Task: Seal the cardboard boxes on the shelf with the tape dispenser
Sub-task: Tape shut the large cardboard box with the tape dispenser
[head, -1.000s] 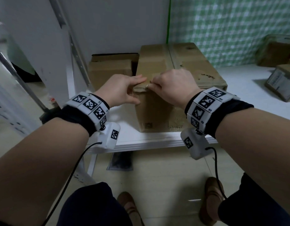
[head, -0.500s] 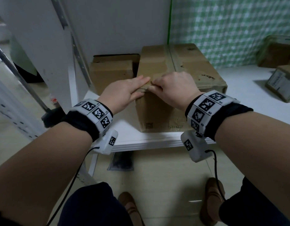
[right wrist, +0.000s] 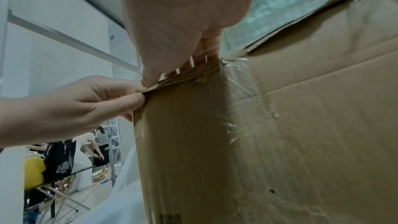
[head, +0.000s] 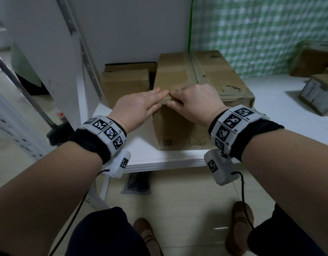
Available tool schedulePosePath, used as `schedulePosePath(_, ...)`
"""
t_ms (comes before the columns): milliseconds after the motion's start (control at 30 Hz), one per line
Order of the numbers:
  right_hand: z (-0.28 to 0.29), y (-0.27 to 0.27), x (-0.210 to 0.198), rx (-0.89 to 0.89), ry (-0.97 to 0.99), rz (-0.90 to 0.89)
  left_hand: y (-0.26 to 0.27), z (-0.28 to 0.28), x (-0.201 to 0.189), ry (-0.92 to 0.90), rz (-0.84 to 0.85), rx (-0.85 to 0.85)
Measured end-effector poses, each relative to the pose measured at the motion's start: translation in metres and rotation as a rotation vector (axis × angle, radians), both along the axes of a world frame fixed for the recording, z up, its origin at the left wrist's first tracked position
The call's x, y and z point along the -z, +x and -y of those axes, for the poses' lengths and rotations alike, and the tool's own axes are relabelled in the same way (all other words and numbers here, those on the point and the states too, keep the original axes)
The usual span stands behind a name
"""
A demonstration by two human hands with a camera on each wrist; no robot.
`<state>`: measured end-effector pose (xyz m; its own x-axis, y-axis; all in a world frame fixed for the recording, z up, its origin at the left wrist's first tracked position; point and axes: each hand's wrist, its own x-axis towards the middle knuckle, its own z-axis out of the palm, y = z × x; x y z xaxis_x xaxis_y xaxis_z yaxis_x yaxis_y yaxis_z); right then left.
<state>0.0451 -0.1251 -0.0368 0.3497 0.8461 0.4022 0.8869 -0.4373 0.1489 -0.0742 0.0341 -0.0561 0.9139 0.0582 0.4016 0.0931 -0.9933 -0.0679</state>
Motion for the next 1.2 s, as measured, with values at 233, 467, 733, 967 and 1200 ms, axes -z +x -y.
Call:
schedulePosePath(233, 0.000, 0.000, -0.001, 0.000, 0.025, -0.039, -0.001, 0.022, -0.010, 0.256, 0.099, -0.095)
schedulePosePath(467, -0.001, 0.000, -0.001, -0.005, 0.032, -0.054, -0.006, 0.031, -0.012, 0.220, 0.150, -0.070)
schedulePosePath(733, 0.000, 0.000, -0.001, -0.015, 0.039, -0.064, -0.004, 0.038, -0.033, 0.154, -0.011, -0.097)
schedulePosePath(967, 0.003, 0.000, -0.003, -0.044, 0.031, -0.050, 0.009, 0.040, -0.053, 0.168, -0.202, -0.109)
schedulePosePath(1200, 0.004, 0.005, -0.001, -0.079, 0.033, -0.031, 0.015, 0.047, -0.061, 0.200, -0.306, -0.161)
